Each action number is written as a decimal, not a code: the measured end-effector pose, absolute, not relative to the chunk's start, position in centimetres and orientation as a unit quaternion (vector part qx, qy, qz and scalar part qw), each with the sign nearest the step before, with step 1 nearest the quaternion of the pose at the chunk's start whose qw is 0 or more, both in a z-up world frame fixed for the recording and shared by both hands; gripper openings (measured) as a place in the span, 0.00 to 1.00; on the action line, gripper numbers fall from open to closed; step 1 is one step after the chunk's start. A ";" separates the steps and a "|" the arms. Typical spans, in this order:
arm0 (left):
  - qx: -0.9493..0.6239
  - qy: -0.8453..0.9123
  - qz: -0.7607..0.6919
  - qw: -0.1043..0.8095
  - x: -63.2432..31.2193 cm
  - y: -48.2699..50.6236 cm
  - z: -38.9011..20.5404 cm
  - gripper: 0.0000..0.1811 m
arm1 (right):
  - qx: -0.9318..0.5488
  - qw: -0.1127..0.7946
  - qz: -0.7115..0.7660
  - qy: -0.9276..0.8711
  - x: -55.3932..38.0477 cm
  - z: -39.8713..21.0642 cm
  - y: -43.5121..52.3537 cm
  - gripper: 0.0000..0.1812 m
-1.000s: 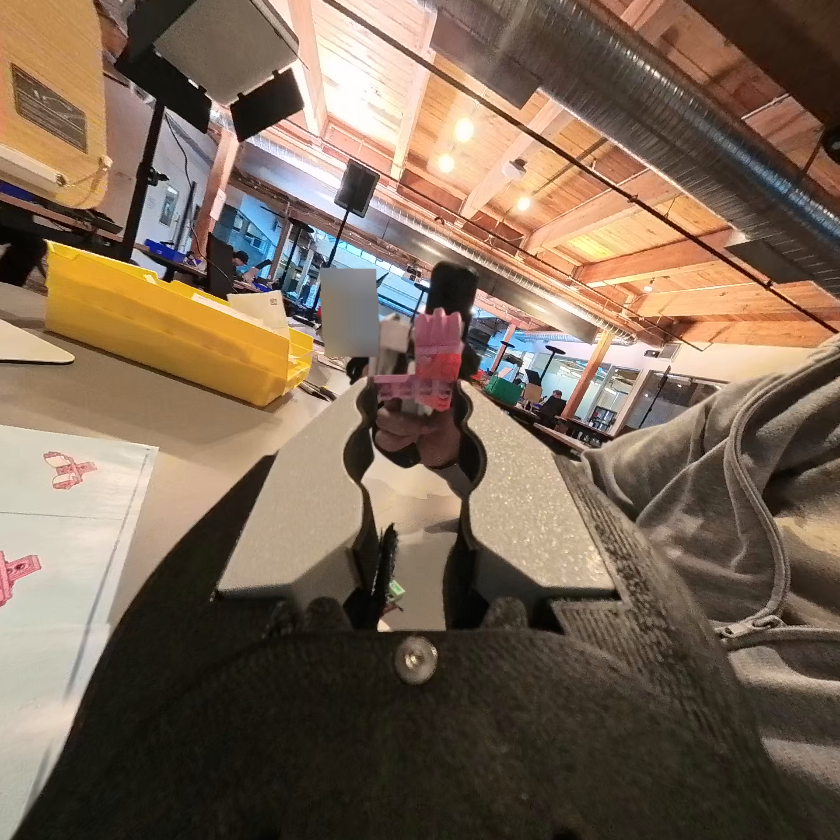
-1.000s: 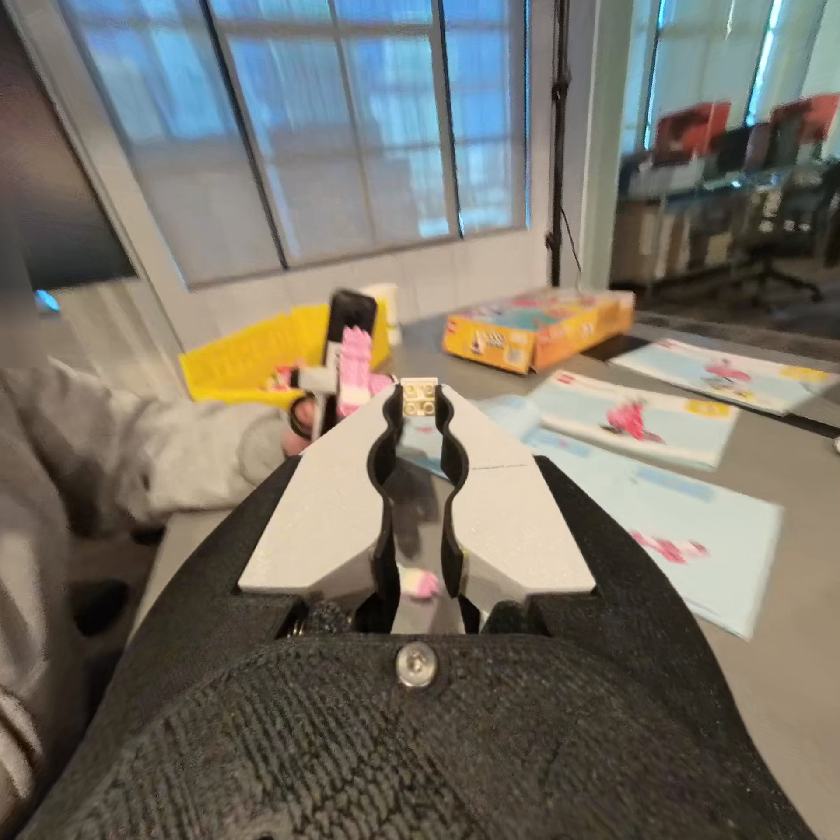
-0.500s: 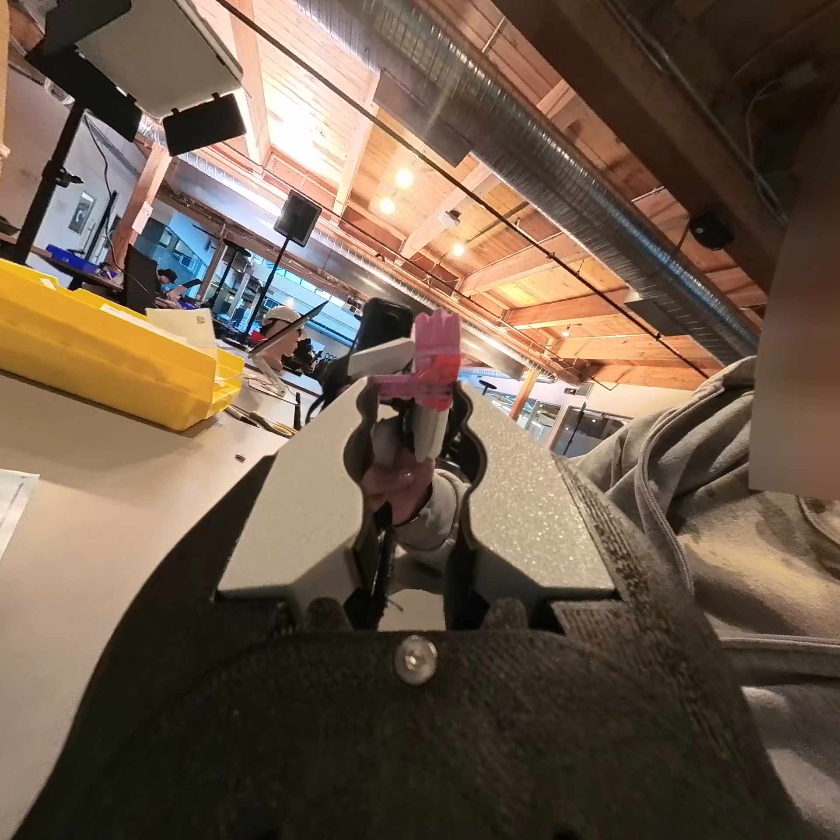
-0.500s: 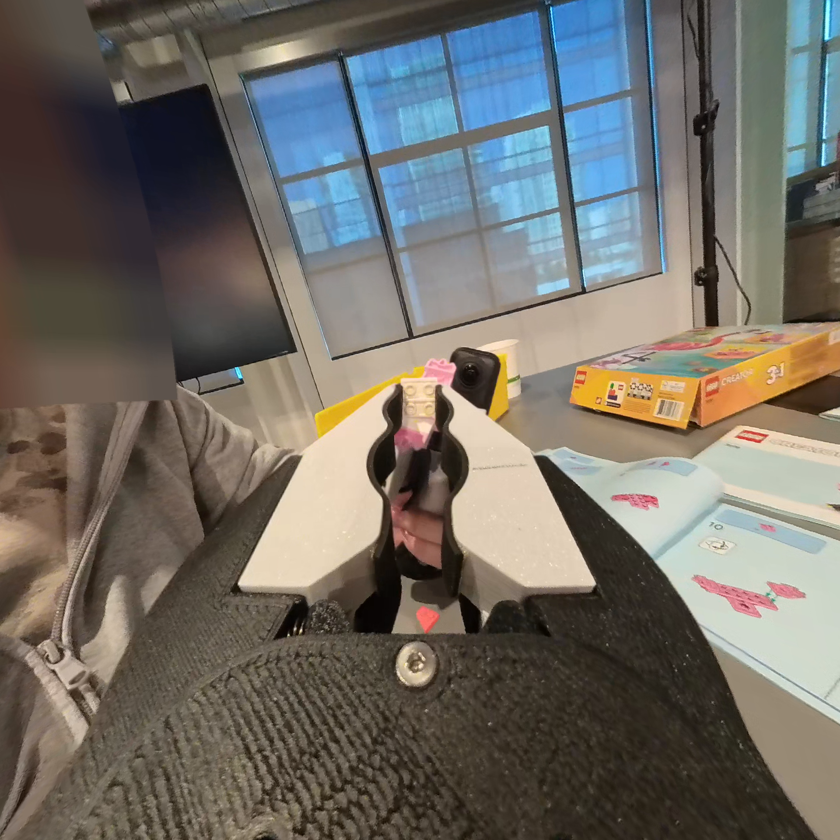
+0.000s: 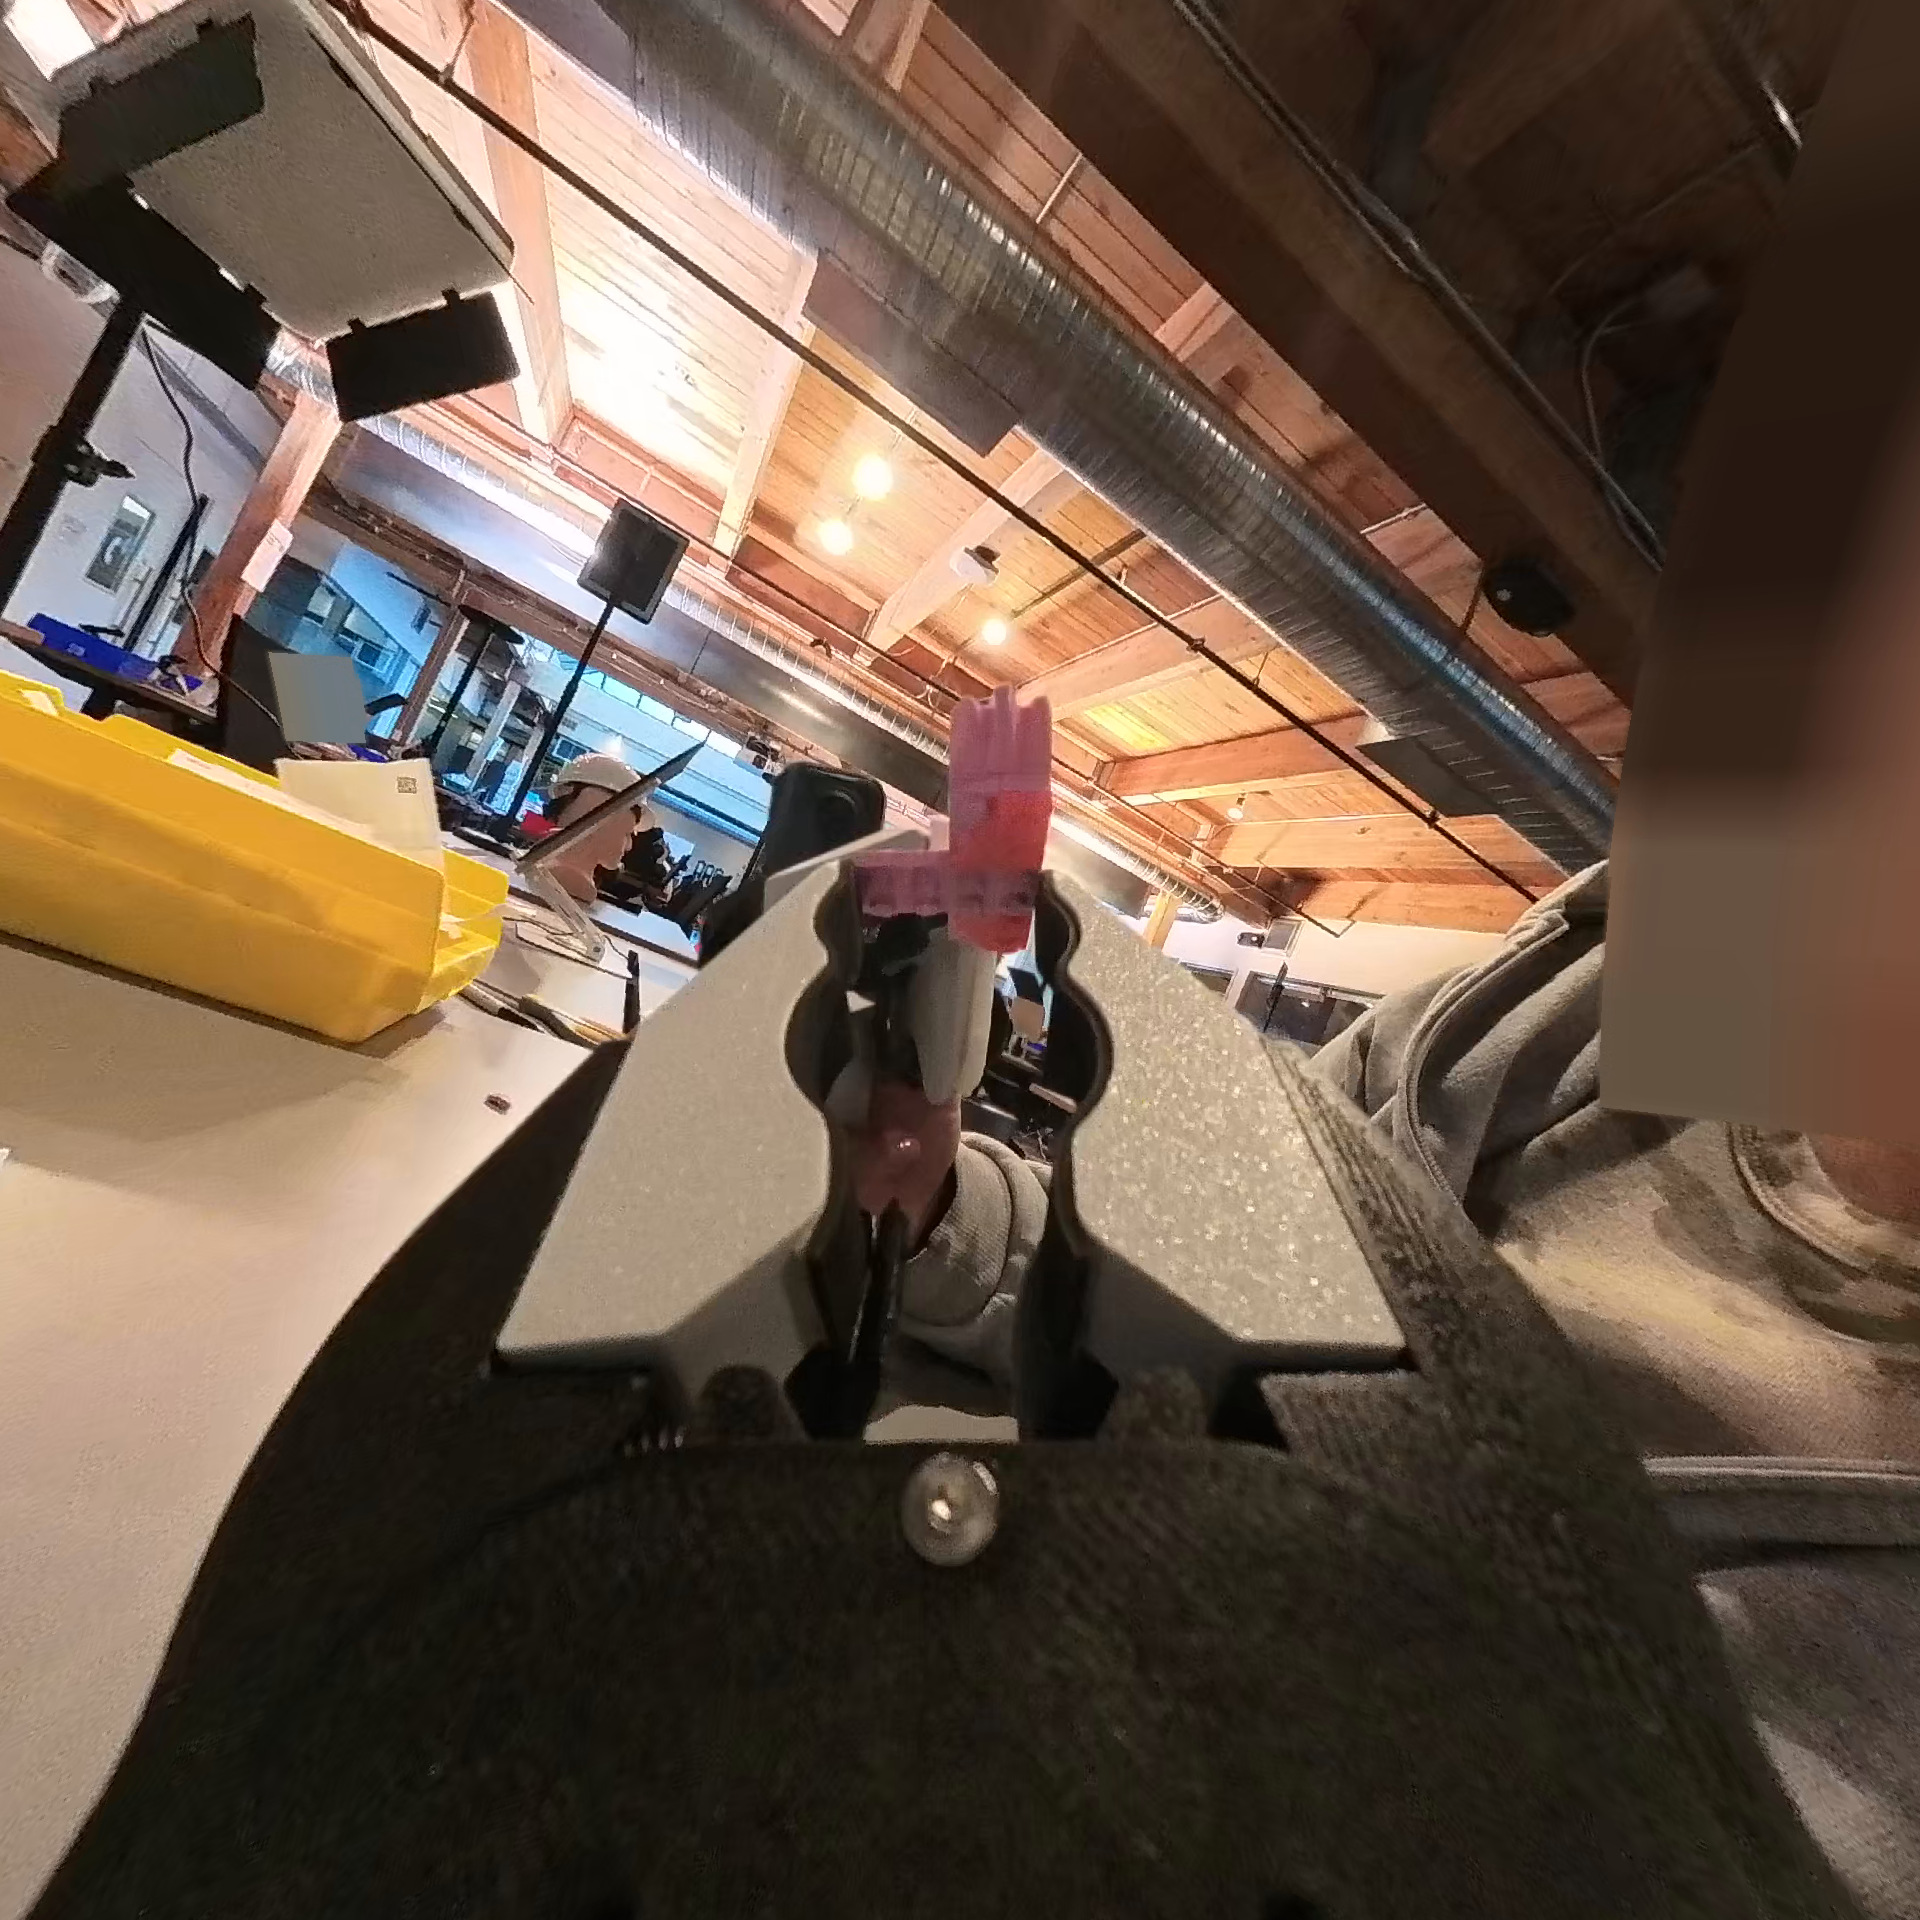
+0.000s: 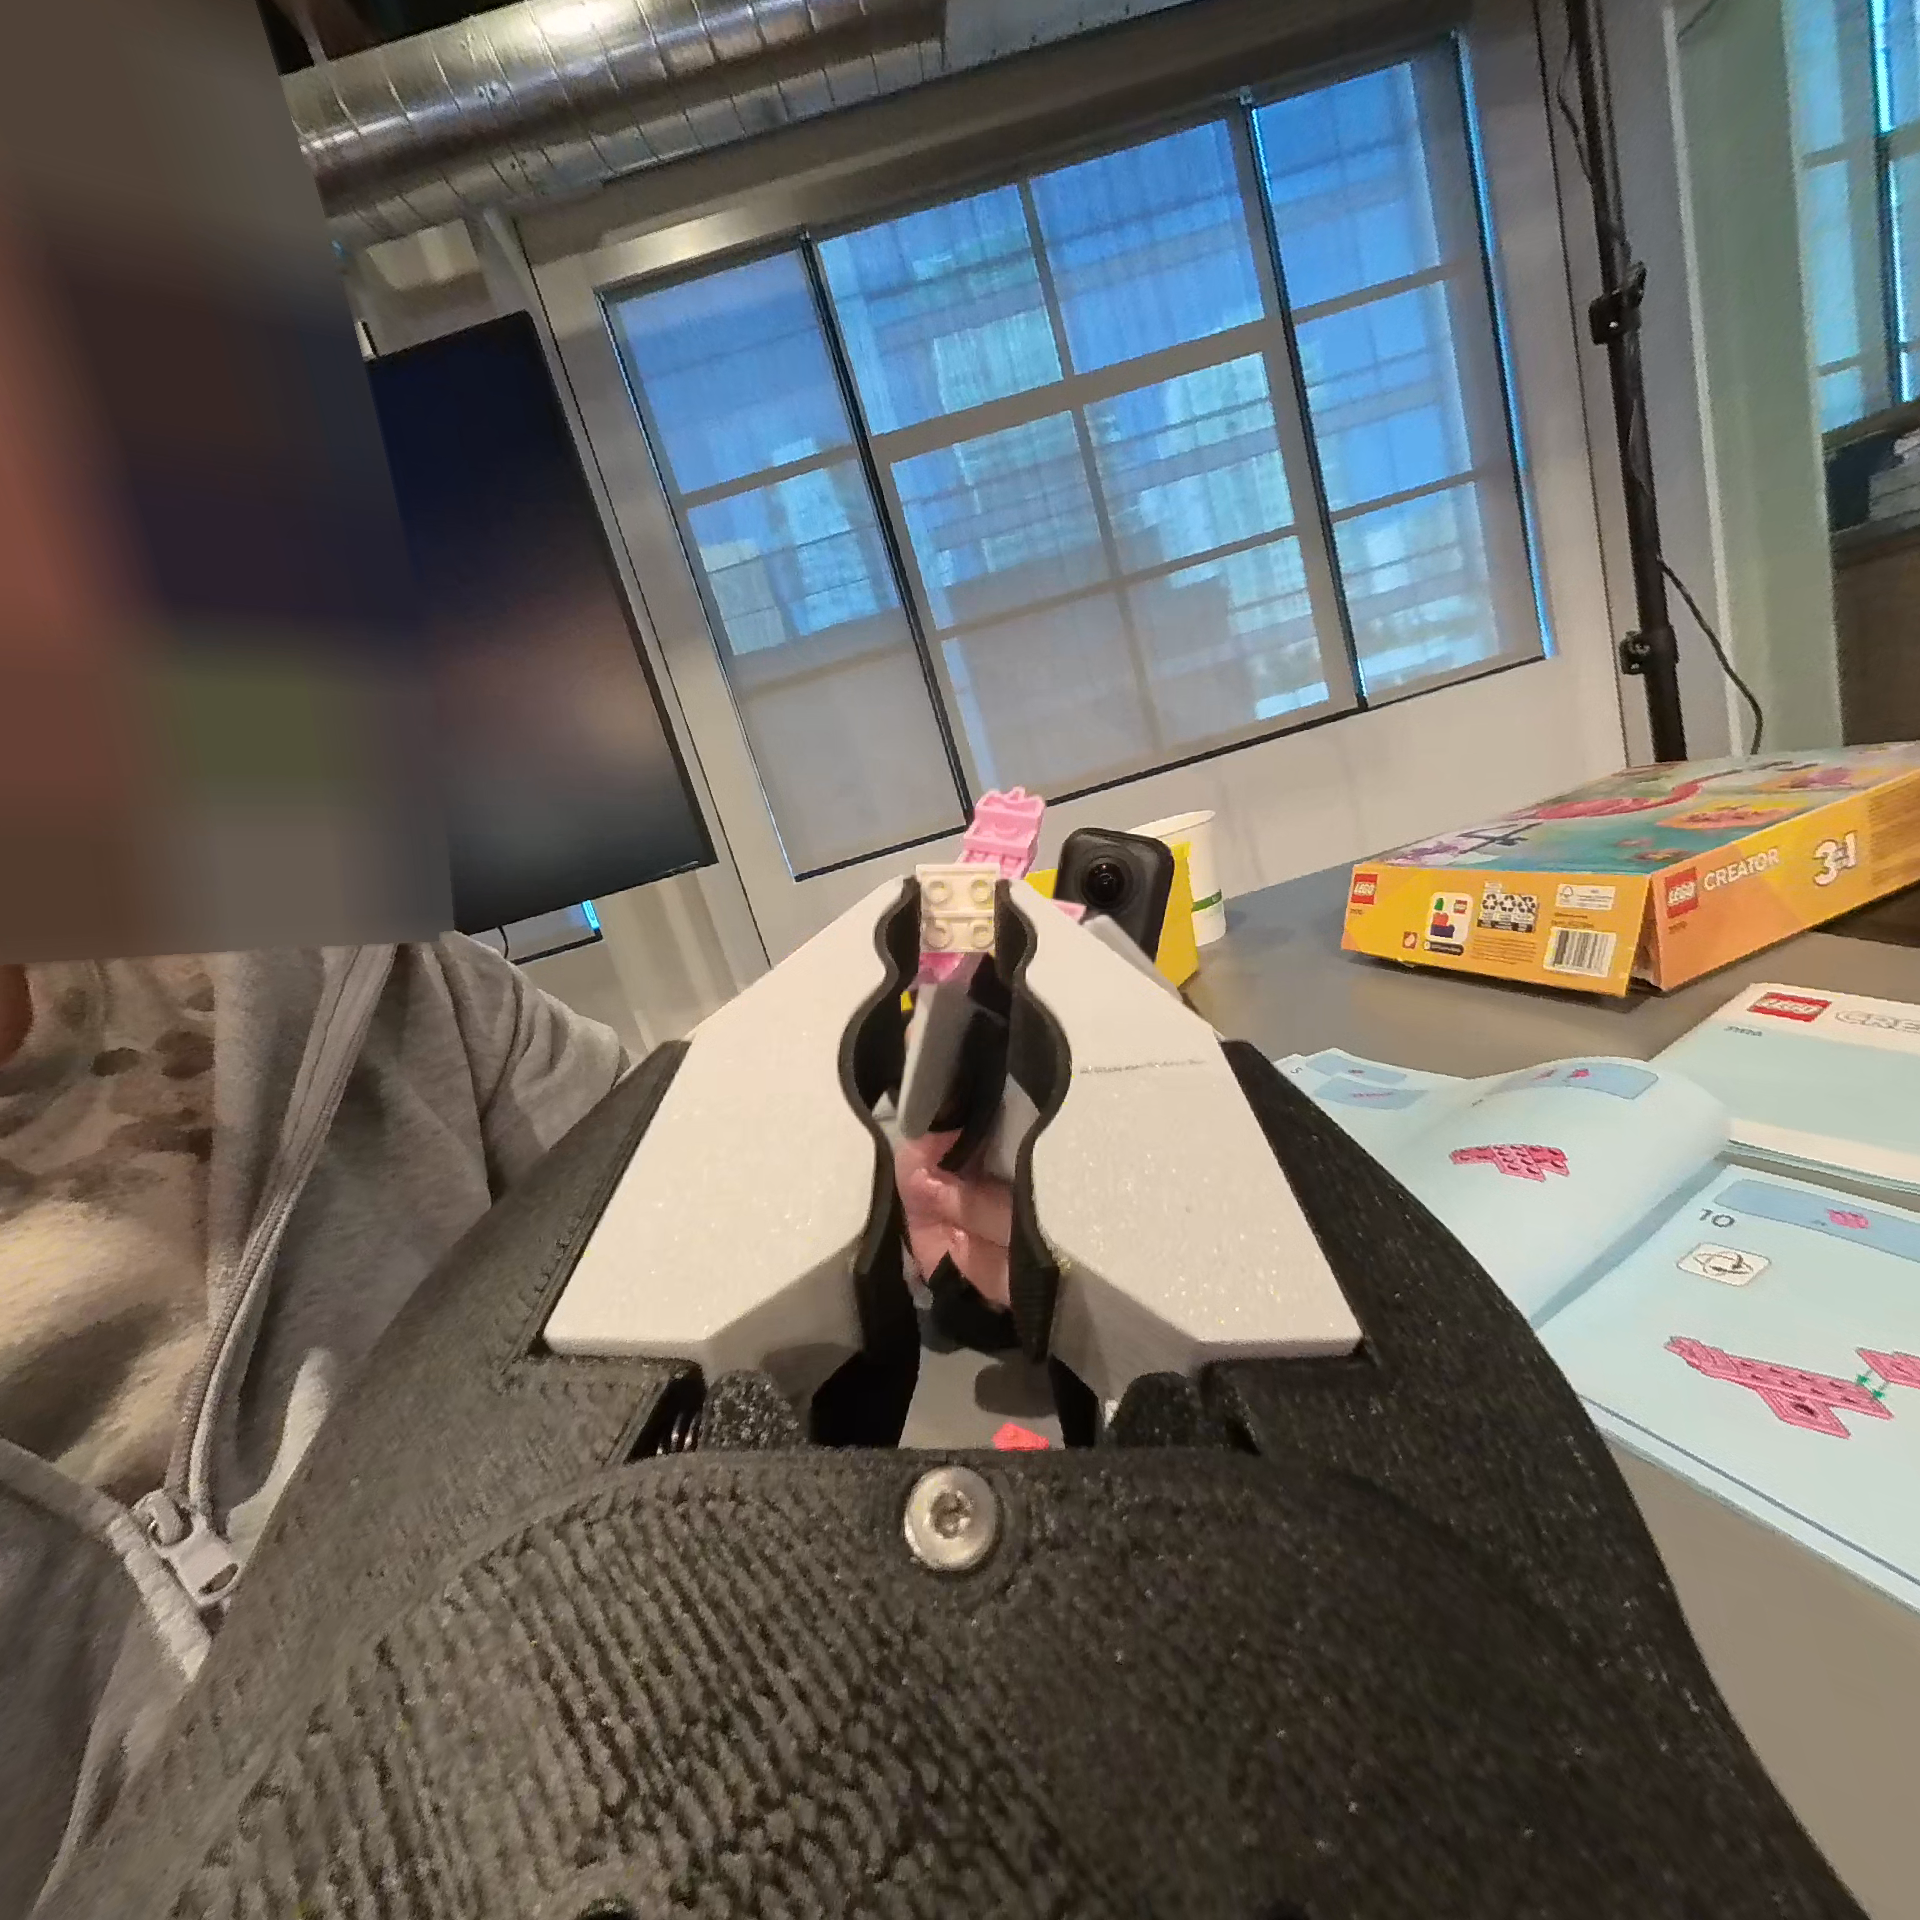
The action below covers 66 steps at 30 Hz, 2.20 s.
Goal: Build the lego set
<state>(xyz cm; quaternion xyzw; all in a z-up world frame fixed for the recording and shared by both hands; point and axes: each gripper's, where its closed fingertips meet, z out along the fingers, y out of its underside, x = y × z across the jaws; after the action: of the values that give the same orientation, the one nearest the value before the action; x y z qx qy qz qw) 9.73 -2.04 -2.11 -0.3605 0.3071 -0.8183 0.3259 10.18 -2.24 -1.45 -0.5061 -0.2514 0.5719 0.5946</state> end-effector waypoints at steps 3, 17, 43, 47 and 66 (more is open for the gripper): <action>-0.360 0.303 -0.820 0.325 9.6 -1.9 -2.1 0.18 | -0.509 0.594 0.571 -0.251 10.5 -1.6 -2.3 0.06; -0.415 0.322 -0.763 0.377 11.0 -0.5 -3.6 0.18 | -0.752 0.512 0.107 -0.401 18.4 -10.2 2.1 0.06; -0.432 0.313 -0.739 0.411 10.6 1.5 -3.6 0.18 | -0.169 -0.046 -0.428 -0.887 25.6 -19.7 -2.1 0.04; -0.432 0.314 -0.742 0.406 10.7 1.3 -3.8 0.18 | -0.278 -0.008 -0.407 -0.870 25.2 -18.9 -3.5 0.09; -0.415 0.320 -0.759 0.386 9.6 0.4 -3.6 0.18 | -0.850 0.365 0.135 -0.355 24.3 -17.9 -1.5 0.15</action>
<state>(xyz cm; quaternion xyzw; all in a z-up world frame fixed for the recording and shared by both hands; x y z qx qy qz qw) 9.62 0.36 -3.60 -0.4150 0.3198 -0.7591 0.3863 24.33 -1.49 -17.90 -0.8497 -0.3553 0.1348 0.3654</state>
